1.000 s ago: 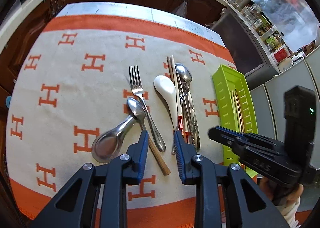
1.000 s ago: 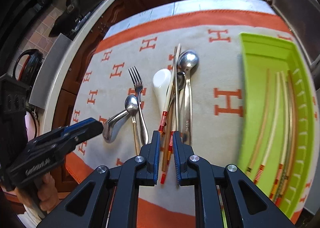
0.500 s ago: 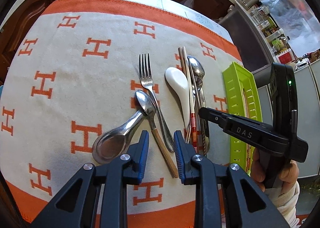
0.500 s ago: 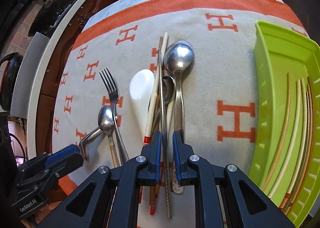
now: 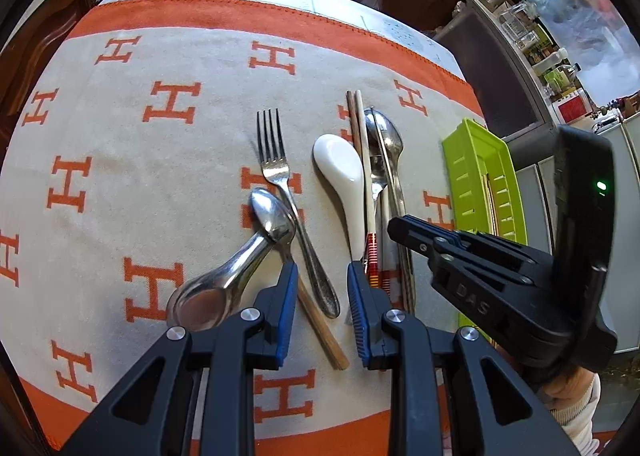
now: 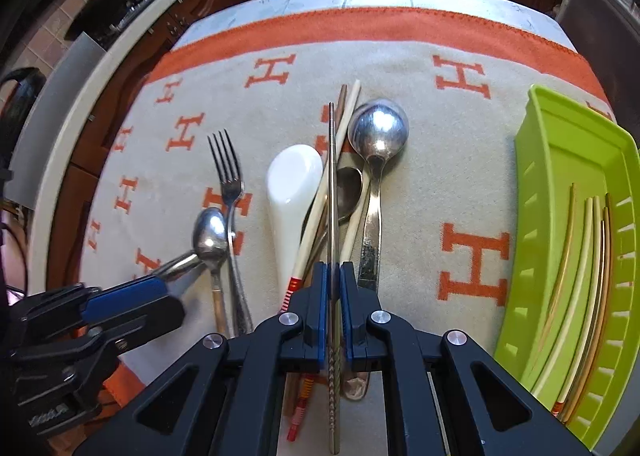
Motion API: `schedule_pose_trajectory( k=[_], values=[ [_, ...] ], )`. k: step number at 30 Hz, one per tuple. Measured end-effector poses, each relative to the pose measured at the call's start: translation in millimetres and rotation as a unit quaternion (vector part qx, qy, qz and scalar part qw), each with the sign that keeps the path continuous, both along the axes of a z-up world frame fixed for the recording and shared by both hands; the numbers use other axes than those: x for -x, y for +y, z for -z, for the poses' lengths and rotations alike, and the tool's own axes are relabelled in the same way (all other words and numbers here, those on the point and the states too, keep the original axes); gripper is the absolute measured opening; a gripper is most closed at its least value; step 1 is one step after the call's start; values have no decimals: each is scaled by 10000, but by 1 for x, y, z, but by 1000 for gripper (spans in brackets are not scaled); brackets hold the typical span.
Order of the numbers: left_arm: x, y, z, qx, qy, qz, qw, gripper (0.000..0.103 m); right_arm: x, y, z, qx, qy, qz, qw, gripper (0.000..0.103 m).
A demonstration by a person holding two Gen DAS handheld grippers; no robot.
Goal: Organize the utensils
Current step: 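Grasp a steel chopstick with the right tool while the left tool grasps a red-striped chopstick, then carry both chopsticks into the green tray and open both tools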
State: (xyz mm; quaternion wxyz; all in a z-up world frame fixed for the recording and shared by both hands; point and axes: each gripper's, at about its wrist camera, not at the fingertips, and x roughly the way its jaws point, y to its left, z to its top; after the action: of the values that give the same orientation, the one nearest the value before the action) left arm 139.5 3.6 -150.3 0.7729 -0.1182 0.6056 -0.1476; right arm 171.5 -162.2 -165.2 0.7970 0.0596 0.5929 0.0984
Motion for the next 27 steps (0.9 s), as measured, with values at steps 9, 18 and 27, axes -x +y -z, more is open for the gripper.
schedule_pose_trajectory(
  k=[9,18,27],
  values=[
    [-21,-39,1,164,115,237,9995,24,37,-59,-47,-905,-343,610,9934,6],
    [-34,-76,18,-504,142,413,9978,24,92,-129,-96,-1385,-851,1133,9802,6],
    [-40,-88,33,-1173,38,392,9923,11,118,-162,-116,-1646,-1064,1272,9723,6]
  ],
)
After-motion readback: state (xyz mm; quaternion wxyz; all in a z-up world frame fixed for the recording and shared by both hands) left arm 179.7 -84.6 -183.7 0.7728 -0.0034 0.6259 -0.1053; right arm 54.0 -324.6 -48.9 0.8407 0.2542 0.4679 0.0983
